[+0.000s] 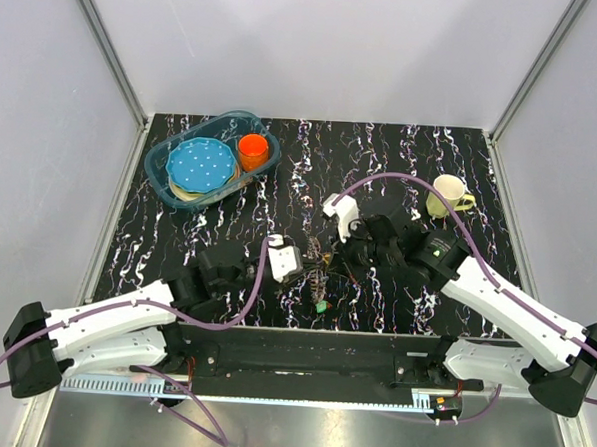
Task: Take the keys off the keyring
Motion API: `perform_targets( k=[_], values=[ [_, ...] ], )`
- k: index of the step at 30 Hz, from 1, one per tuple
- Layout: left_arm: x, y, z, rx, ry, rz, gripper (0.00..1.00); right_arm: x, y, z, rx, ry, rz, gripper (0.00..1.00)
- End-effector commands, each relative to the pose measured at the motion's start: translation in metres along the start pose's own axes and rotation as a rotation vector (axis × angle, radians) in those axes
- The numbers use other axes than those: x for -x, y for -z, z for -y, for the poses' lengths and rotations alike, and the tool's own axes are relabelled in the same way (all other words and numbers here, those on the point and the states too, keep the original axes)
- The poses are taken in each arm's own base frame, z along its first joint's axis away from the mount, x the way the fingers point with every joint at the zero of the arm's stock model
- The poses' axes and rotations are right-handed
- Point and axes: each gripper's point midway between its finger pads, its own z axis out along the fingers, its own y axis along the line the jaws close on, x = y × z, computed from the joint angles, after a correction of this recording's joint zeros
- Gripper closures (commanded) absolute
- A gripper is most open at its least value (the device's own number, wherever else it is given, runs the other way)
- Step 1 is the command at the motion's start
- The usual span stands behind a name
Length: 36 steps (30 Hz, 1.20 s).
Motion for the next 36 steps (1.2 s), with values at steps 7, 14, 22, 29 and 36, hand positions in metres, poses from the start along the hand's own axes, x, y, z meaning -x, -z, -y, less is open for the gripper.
perform_targets(
  k=[7,14,22,29,36],
  values=[
    [0.0,0.014,0.036,-0.163,0.003,0.02,1.0,0.039,0.015,0.028,-0.157,-0.039,0.184,1.0],
    [0.004,0.018,0.039,-0.178,-0.01,0.044,1.0,0.029,0.008,0.017,-0.075,0.006,0.176,1.0],
    [-0.006,0.013,0.038,-0.179,-0.029,0.004,1.0,0.041,0.022,-0.023,0.153,0.303,0.346,1.0],
    [-0.014,0.008,0.032,-0.157,-0.032,-0.031,1.0,0.032,0.025,-0.025,0.169,0.541,0.412,1.0],
    [-0.014,0.003,0.033,-0.168,-0.026,-0.032,1.0,0.026,0.014,-0.023,0.184,0.603,0.376,1.0]
  ],
)
